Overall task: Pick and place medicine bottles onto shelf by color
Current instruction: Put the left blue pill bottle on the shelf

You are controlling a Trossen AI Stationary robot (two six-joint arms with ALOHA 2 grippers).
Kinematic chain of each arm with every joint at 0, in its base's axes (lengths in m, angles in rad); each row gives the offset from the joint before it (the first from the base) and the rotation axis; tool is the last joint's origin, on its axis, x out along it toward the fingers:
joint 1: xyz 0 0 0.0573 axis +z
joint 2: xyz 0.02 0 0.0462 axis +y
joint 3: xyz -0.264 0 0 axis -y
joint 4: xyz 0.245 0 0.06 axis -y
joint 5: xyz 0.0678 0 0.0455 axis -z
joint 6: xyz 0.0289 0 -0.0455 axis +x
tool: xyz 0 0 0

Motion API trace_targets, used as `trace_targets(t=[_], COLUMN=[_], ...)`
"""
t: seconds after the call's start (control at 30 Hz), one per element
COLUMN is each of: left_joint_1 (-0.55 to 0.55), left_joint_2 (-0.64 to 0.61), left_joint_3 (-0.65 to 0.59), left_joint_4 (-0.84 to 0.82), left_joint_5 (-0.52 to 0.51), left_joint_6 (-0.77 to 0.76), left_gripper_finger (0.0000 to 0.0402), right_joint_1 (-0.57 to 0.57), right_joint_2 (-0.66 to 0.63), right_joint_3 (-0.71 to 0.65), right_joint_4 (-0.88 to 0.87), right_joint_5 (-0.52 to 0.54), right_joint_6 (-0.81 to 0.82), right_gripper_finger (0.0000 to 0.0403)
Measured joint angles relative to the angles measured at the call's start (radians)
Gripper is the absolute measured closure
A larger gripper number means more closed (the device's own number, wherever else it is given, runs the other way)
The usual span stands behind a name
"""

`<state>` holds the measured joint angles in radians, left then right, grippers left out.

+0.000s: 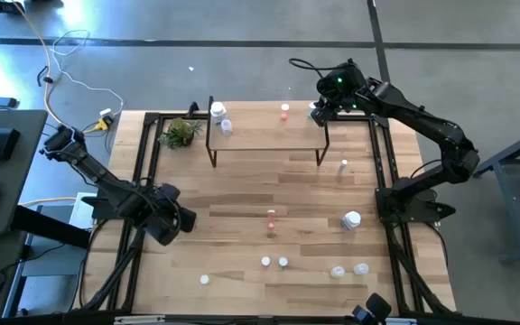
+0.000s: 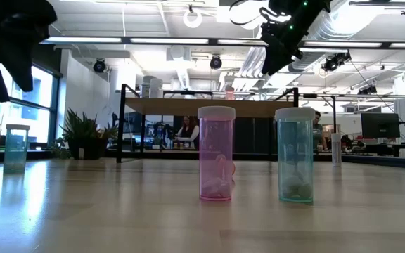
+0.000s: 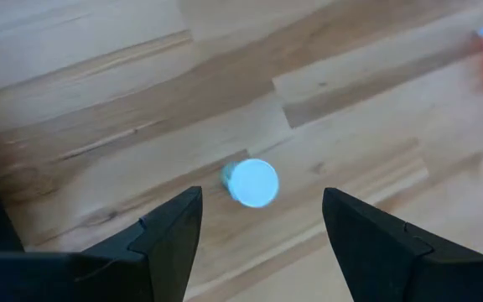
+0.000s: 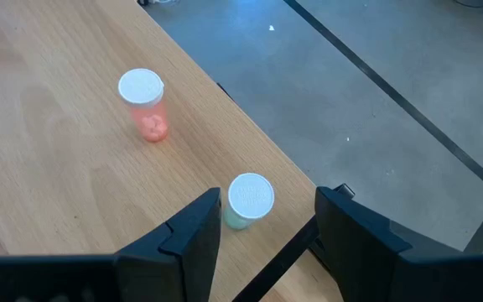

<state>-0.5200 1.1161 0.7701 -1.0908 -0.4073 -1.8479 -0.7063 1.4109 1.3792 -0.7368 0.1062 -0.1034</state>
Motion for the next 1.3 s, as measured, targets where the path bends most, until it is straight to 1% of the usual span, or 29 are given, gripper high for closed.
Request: trace_targets(t=[0.2,0.33,0.57,0.77,1.1,1.2,1.3], left_joint_1=[0.072,0.096,0.107,0.107,0.107,0.107,0.107], left_joint_2=[0.024,0.077,0.159,0.192,0.281,0.301,0.322], left_joint_3=[-0.004,-0.004,-0.004,-0.004,-0.004,-0.004,-0.004], left_joint_4=[0.020,0.063,0.071,0.096,0.126,0.135,0.142], left_joint_5=[0.010,0.028,0.101,0.100,0.103,0.105,0.099], left_joint_6=[0.039,0.090,0.105,0.105,0.101,0.098,0.110], left_gripper_finger=[0.0163,0.0163,0.0163,0.0163,0.0163,0.0170,0.0193], right_joint_1=[0.000,0.000,0.000,0.000,0.000,0.000,0.000], right_joint_2=[0.000,0.000,0.000,0.000,0.000,0.001,0.001], right_joint_3=[0.000,0.000,0.000,0.000,0.000,0.000,0.000], right_joint_4=[0.000,0.001,0.005,0.009,0.012,0.013,0.013], right_joint_5=[0.000,0.000,0.000,0.000,0.000,0.000,0.000], right_joint_6=[0.017,0.017,0.022,0.043,0.043,0.043,0.043], right_gripper_finger=[0.0217,0.0217,0.0217,0.0217,0.0217,0.0217,0.0217])
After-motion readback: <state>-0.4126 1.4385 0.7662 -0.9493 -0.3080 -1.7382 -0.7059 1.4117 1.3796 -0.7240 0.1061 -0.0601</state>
